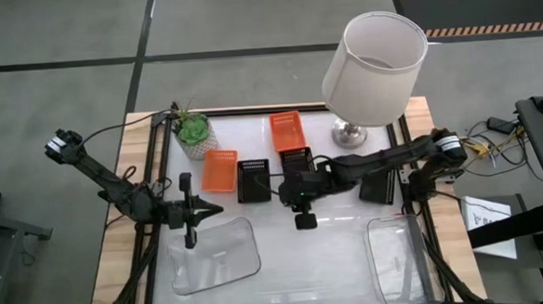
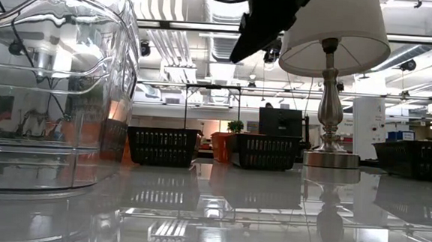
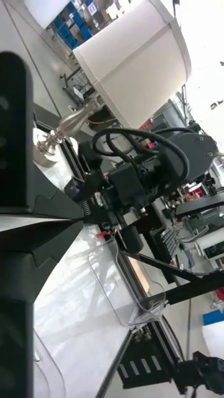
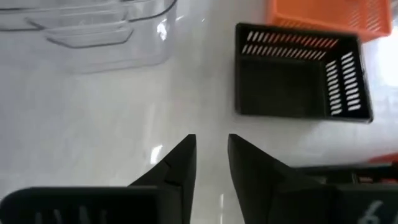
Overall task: Stack baskets by color
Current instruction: Stack the left black bin on the middle black bin
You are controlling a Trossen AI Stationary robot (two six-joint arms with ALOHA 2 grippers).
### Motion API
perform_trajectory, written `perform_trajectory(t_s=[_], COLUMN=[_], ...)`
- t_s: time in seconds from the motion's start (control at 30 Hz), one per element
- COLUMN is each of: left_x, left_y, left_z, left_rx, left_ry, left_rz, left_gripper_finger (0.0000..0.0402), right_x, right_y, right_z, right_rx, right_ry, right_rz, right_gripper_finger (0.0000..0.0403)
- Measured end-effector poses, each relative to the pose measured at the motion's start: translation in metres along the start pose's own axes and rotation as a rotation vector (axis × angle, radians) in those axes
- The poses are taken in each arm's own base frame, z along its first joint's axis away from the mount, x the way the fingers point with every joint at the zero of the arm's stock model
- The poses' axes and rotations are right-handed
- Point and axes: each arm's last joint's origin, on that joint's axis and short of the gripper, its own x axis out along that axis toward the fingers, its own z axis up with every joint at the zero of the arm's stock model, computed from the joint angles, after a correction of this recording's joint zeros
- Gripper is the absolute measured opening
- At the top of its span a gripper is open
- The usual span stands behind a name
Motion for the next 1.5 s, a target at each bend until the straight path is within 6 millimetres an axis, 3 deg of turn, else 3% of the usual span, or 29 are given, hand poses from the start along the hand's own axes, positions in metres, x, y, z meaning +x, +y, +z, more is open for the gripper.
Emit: perform_trajectory(t_s=[0.33, 0.57, 0.83, 1.2, 1.5], left_x=[0.001, 0.000, 0.000, 0.000, 0.000], left_y=[-0.001, -0.001, -0.001, -0.001, -0.001], left_z=[-0.001, -0.001, -0.001, -0.001, -0.001], left_rx=[0.017, 0.027, 0.033, 0.041, 0.042], left_ry=[0.009, 0.009, 0.009, 0.008, 0.011], left_rz=[-0.004, -0.004, -0.003, -0.002, -0.003], left_gripper_finger=[0.0000, 0.0000, 0.0000, 0.0000, 0.0000], right_x=[0.042, 0.074, 0.105, 0.134, 0.136], right_y=[-0.001, -0.005, -0.017, -0.023, -0.026], right_z=[0.001, 0.002, -0.009, -0.014, -0.015], right_rx=[-0.117, -0.150, -0.141, -0.161, -0.176], right_ry=[-0.097, -0.132, -0.085, -0.115, -0.113], right_rz=[-0.123, -0.142, -0.162, -0.166, -0.173], right_gripper_finger=[0.0158, 0.0175, 0.0159, 0.0125, 0.0063])
